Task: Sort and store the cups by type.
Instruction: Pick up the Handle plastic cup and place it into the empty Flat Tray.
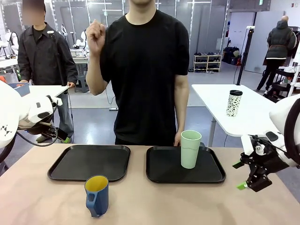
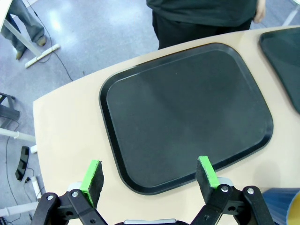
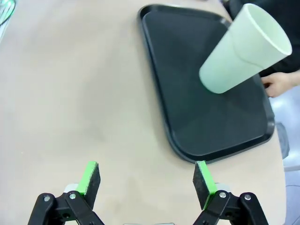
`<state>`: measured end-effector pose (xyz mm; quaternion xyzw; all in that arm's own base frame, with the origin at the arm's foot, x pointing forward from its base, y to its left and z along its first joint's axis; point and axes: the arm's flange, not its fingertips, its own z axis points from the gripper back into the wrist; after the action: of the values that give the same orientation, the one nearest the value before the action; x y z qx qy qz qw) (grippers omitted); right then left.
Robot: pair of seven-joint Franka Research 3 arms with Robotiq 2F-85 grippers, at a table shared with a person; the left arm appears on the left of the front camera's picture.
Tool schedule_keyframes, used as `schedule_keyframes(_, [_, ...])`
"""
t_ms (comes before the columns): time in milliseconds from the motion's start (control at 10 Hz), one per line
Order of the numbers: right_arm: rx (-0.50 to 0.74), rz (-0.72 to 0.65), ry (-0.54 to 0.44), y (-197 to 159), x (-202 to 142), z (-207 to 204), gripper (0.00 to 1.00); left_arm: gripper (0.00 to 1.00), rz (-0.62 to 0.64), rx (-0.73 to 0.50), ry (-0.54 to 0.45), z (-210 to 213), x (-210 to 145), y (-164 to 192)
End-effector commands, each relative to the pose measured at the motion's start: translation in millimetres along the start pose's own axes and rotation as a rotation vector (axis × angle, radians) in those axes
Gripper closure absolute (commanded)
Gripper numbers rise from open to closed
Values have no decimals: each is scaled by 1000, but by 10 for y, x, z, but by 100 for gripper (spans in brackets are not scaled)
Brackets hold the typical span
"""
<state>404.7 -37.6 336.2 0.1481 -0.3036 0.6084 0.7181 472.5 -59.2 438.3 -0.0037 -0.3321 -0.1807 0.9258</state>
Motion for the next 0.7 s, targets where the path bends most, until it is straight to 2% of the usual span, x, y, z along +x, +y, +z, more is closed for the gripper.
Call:
schedule_keyframes(0, [34, -15, 30, 73, 94, 63, 0, 0, 4, 4, -2, 5, 11, 5])
schedule_keyframes(100, [0, 0, 0, 0, 0, 0, 0, 0, 4, 4, -2, 5, 11, 5])
schedule_keyframes(600, [0, 0, 0, 0, 0, 0, 0, 0, 4, 4, -2, 5, 11, 5])
